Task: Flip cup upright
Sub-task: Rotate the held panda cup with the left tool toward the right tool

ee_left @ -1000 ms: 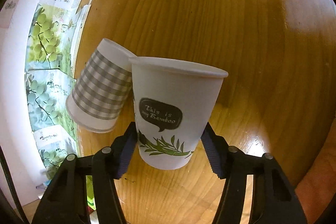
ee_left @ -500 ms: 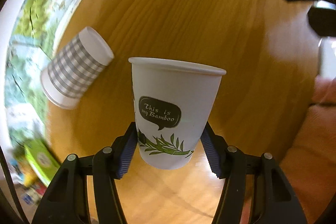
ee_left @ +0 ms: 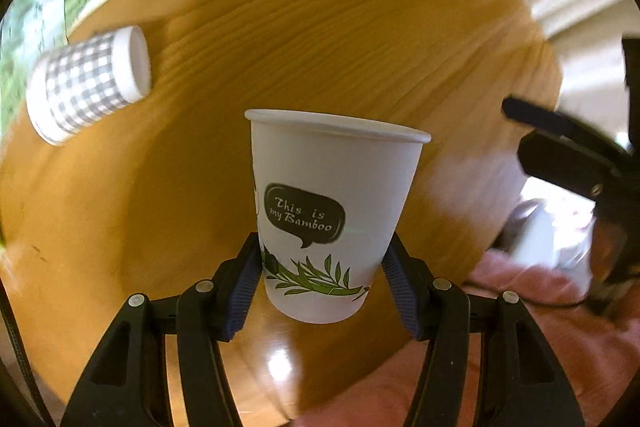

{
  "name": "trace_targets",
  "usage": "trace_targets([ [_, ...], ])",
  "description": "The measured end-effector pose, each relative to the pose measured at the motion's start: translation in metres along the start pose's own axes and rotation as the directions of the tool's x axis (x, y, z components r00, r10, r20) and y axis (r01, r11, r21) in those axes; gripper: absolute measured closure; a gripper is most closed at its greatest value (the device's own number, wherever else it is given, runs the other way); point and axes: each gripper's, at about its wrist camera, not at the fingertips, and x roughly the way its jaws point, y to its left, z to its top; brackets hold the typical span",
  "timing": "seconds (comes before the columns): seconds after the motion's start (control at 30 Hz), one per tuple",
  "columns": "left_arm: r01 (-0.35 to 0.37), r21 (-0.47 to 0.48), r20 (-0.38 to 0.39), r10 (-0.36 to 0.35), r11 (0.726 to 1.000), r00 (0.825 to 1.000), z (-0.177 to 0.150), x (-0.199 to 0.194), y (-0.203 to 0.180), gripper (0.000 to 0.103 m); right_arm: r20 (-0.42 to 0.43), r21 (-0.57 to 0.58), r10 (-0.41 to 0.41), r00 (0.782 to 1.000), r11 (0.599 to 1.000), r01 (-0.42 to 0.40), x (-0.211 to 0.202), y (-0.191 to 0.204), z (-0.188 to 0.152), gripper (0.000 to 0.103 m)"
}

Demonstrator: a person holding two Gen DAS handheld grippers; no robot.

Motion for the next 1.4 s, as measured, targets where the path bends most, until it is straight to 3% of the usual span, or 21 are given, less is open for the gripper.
trace_targets([
  [0.1, 0.070, -0.078, 0.030, -0.068, 0.994, 0.997, 0.001, 0.003, -0.007, 0.040, 0.001, 0.009, -0.013, 1.000, 1.000, 0.013, -0.012, -0.011, 0.000, 0.020],
  [0.23, 0.173, -0.191, 0.078, -0.160, 0.966, 0.984, 0.000, 0.013, -0.018, 0.040, -0.011, 0.006, -0.032, 0.999, 0.999, 0.032, -0.026, -0.024, 0.000, 0.020],
  [0.6, 0.303, -0.349, 0.145, -0.269, 0.887, 0.952, -0.023, 0.043, -0.052, 0.040, -0.071, -0.044, -0.065, 0.995, 0.997, 0.062, -0.053, -0.056, 0.003, 0.020],
  [0.93, 0.340, -0.438, 0.184, -0.288, 0.832, 0.940, -0.019, 0.058, -0.059, 0.039, -0.133, -0.078, -0.059, 0.989, 0.996, 0.049, -0.056, -0.076, 0.006, 0.020],
  [1.27, 0.307, -0.454, 0.170, -0.257, 0.836, 0.951, -0.028, 0.054, -0.060, 0.038, -0.183, -0.097, -0.028, 0.983, 0.995, 0.010, -0.048, -0.077, 0.011, 0.020],
  [1.4, 0.300, -0.442, 0.177, -0.246, 0.845, 0.953, -0.030, 0.051, -0.060, 0.024, -0.210, -0.091, -0.007, 0.978, 0.996, -0.012, -0.040, -0.075, 0.011, 0.020],
])
